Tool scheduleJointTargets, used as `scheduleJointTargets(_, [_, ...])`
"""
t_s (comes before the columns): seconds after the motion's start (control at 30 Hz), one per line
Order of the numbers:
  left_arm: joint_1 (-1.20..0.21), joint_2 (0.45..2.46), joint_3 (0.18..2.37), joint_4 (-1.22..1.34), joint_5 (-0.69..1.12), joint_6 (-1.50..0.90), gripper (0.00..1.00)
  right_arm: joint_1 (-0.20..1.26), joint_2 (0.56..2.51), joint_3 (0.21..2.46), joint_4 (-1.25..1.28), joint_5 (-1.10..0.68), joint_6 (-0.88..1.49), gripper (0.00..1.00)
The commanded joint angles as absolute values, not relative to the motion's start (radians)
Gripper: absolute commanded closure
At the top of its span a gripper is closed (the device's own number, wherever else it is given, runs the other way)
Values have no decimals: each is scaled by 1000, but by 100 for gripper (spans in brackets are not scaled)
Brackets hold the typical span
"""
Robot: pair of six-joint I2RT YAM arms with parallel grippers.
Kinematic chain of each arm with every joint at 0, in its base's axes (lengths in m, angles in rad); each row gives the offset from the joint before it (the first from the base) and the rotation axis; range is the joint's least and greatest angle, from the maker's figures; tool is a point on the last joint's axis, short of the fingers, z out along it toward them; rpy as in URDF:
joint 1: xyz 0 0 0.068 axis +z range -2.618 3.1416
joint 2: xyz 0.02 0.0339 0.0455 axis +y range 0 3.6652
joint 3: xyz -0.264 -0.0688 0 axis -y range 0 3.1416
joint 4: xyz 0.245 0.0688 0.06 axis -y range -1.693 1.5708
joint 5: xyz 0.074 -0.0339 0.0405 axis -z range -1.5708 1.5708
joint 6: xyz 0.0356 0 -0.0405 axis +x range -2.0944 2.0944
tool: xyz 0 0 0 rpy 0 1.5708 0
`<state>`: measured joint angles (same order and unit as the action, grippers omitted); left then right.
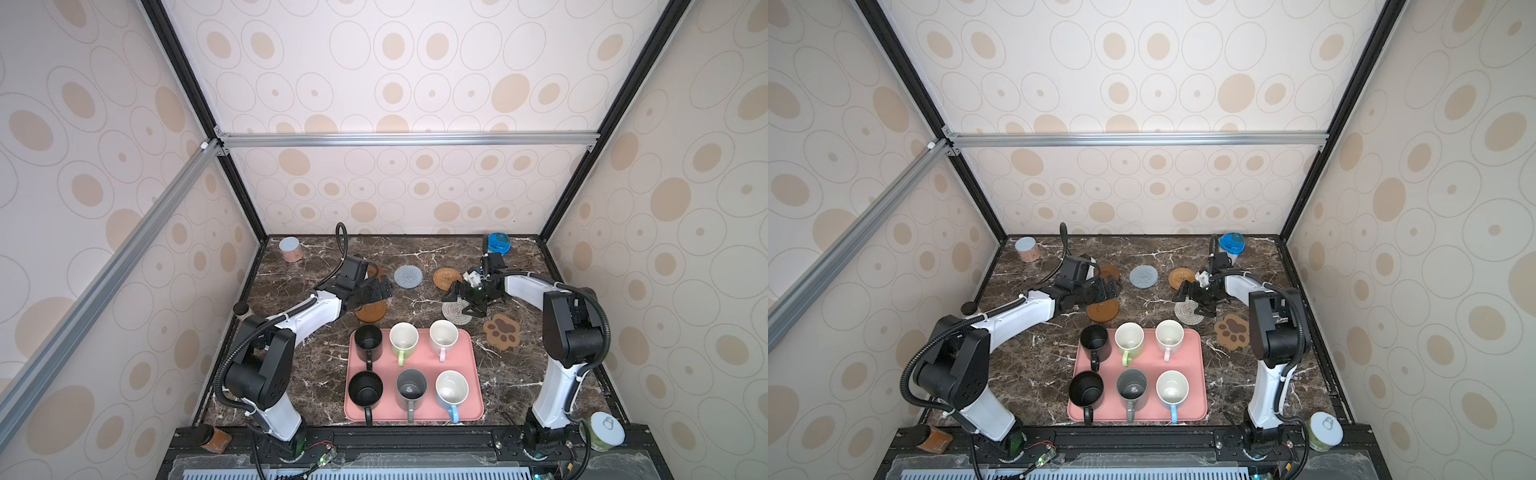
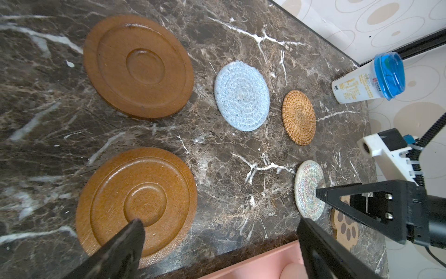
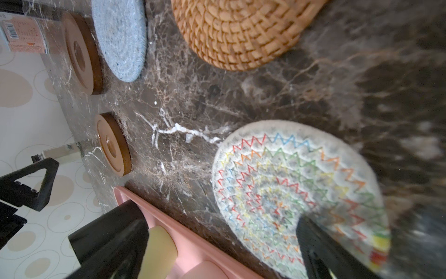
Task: Place cups on coasters
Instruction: Move the coaster to the center of the table.
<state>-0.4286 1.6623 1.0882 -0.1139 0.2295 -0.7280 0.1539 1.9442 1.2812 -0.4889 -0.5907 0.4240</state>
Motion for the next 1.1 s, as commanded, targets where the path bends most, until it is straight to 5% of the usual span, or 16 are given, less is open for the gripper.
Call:
scheduleJointTargets(0.0, [-423, 1631, 1083, -125, 210, -744, 0, 193, 2018, 1263, -527, -570, 436, 0])
scheduleJointTargets(1.07, [-400, 1597, 1031, -136, 211, -753, 0, 405, 2233, 1490, -497, -656, 540, 0])
